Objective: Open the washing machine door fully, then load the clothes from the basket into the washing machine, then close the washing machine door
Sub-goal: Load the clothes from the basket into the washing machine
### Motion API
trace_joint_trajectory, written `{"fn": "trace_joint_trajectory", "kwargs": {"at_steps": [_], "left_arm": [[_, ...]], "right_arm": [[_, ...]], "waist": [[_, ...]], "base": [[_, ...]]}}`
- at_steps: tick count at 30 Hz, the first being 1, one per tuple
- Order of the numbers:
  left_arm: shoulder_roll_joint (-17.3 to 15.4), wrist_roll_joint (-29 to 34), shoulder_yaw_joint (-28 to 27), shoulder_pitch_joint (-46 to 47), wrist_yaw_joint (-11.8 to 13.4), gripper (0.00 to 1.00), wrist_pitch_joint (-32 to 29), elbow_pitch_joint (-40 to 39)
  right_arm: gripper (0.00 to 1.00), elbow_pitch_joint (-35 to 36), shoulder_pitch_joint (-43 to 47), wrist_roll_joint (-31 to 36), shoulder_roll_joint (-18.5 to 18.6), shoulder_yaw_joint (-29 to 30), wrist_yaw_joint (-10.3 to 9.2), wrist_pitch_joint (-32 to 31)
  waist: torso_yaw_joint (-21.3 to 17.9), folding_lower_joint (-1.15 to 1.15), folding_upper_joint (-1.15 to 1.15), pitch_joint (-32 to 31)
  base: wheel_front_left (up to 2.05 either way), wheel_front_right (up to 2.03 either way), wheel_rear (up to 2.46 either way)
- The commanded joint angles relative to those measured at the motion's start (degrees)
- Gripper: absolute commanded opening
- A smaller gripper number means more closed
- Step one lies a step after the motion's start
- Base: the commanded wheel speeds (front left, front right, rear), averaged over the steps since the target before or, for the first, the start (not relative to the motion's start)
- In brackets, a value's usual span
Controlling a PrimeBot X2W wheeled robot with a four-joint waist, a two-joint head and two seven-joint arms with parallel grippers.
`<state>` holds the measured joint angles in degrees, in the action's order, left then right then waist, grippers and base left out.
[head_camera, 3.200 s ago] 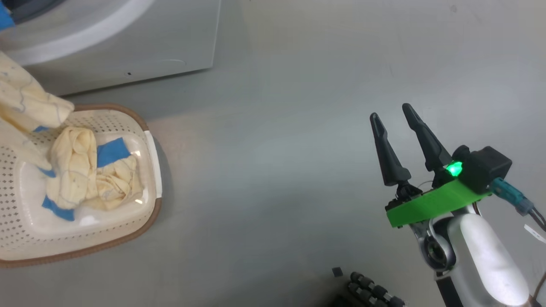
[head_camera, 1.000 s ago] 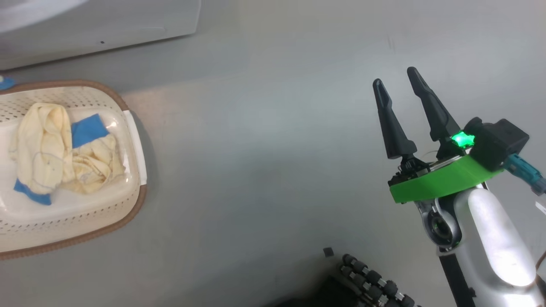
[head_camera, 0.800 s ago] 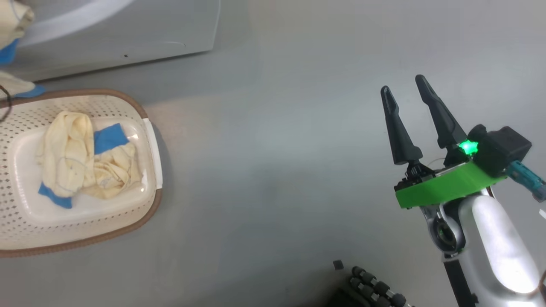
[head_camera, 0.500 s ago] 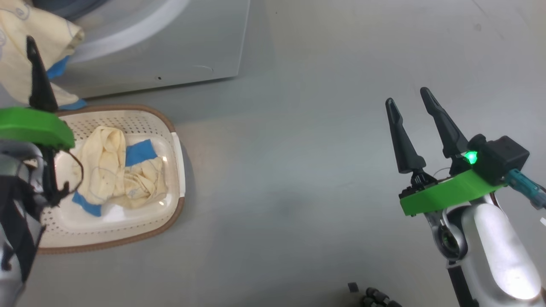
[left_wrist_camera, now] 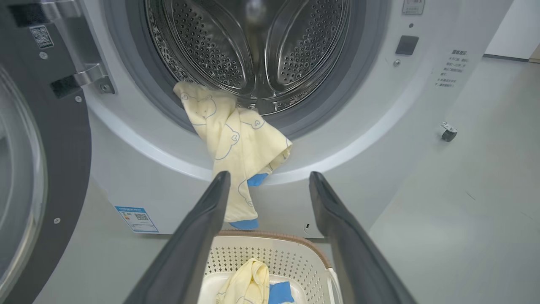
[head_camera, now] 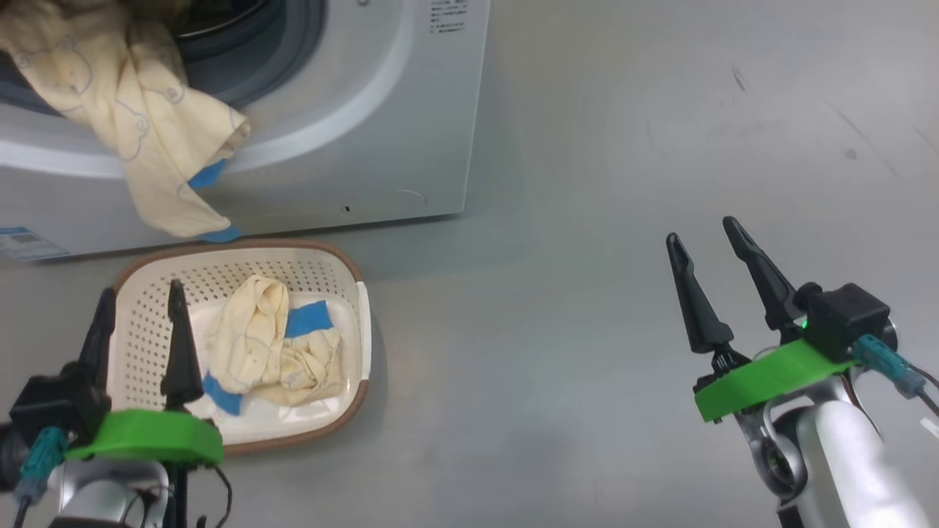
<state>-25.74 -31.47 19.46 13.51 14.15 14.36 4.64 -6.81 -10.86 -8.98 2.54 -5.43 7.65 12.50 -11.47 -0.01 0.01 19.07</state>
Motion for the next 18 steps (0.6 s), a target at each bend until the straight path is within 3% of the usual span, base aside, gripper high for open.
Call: {"fn": "trace_joint_trajectory", "kwargs": {"at_steps": [1, 18], "left_arm": [[-1.3, 0.7, -3.1, -1.0, 5.3, 1.0, 0.6, -3.0], [2.0, 1.8, -3.9, -12.4, 8.9, 1.0, 0.6, -7.4]], "right_arm": [[1.0, 2.1, 0.7, 0.3, 0.3, -0.5, -0.16, -0.6], [1.0, 4.5, 8.1, 0.8, 0.3, 1.0, -0.16, -3.9]], "waist": [[1.4, 0.01, -0.01, -2.1], [4.2, 0.01, -0.01, -12.0]], "base": [[0.0, 0.0, 0.0], [0.0, 0.0, 0.0]]}}
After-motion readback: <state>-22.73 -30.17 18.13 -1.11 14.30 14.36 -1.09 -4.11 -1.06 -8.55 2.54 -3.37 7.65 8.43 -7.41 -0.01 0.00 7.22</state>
